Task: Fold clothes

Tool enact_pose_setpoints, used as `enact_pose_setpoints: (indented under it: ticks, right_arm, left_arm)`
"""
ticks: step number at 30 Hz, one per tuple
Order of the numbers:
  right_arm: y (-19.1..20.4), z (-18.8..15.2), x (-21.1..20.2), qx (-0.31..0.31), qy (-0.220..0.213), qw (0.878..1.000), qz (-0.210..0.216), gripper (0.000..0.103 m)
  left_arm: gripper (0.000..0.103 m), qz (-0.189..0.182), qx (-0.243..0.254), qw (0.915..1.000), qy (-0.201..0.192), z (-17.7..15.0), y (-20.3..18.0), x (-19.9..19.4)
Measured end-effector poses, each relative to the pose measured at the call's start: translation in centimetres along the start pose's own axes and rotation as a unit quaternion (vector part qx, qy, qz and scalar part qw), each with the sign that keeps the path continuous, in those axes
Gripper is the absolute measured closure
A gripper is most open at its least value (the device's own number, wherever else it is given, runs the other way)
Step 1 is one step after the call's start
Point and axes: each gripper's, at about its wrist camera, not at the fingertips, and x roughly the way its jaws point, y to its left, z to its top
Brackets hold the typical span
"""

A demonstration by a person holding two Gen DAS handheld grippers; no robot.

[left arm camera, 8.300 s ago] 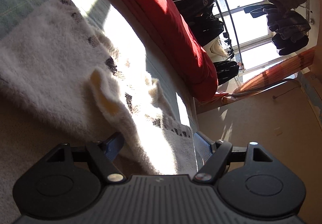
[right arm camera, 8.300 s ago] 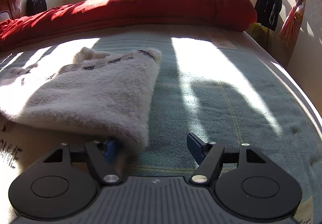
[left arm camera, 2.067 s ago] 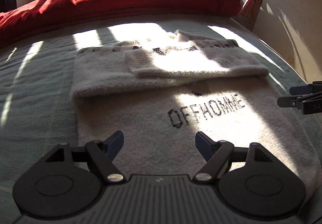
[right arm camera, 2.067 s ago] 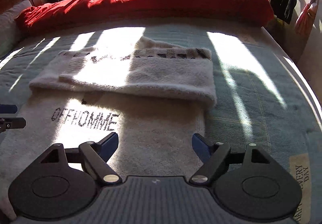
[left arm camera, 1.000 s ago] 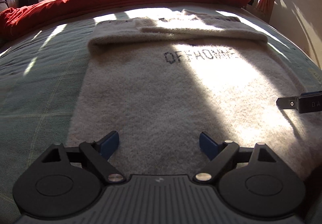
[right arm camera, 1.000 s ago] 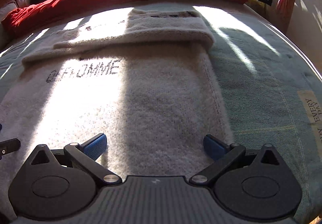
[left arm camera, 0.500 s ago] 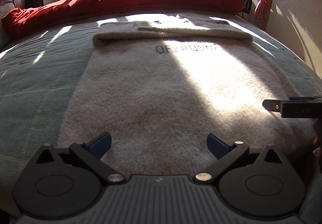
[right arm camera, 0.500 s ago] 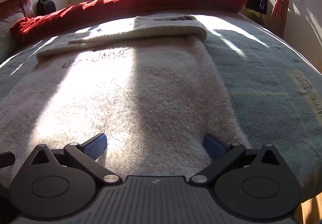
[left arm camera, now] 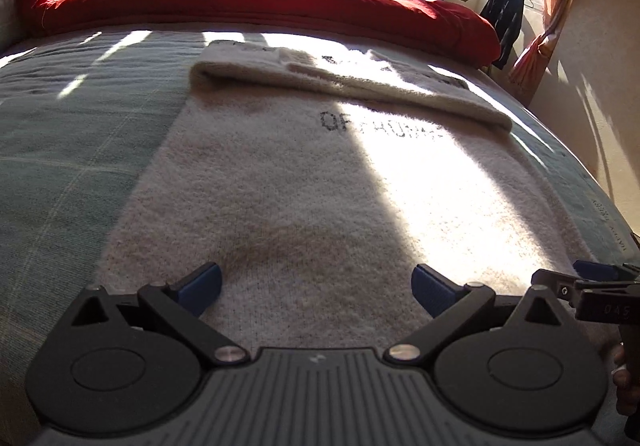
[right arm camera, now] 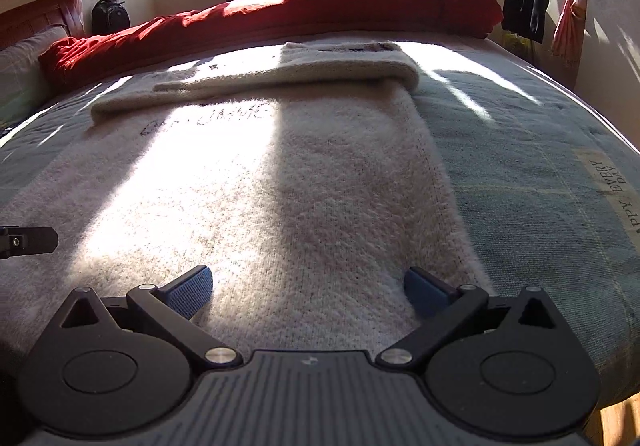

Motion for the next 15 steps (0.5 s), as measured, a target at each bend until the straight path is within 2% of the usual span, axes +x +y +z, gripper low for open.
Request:
enact_pose_setpoints:
  ticks: [2,5,7,10,12,15]
  right_arm:
    - [0.0,0.6,-0.7,0.022,-0.004,1.0,0.017,0.0]
    - [0.4,1.7,-1.2,0.054,-0.02,0.992,0.111,0.0]
    - [0.7,2.1,-0.4,0.082,-0.006,0.982,0.172,0.0]
    - [0.3,1.9,1.2,0.132,0.012,0.974,0.183,0.0]
    - [-0.9,1.5,1.0,0.163,0.003,0.969,0.186,0.0]
    - [-2.7,0.9,0.2,0.171,0.0,0.972,0.159,0.0]
  left_arm:
    - [0.002,-0.004,-0.009,1.0,0.001,-0.3,0.5,0.1]
    - [0.001,0.001,0.0,1.0,0.001,-0.6,0.3,0.3]
    - [0.001,0.006,0.01,0.9999,0.002,-0.7,0.0,0.4]
    - [0.001,0.01,0.024,0.9996,0.007,-0.7,-0.2,0.4]
    - [0.001,0.003,0.019,0.9998,0.002,-0.9,0.1,0.2]
    - [0.001,-0.001,0.012,0.9999,-0.002,-0.9,0.4,0.2]
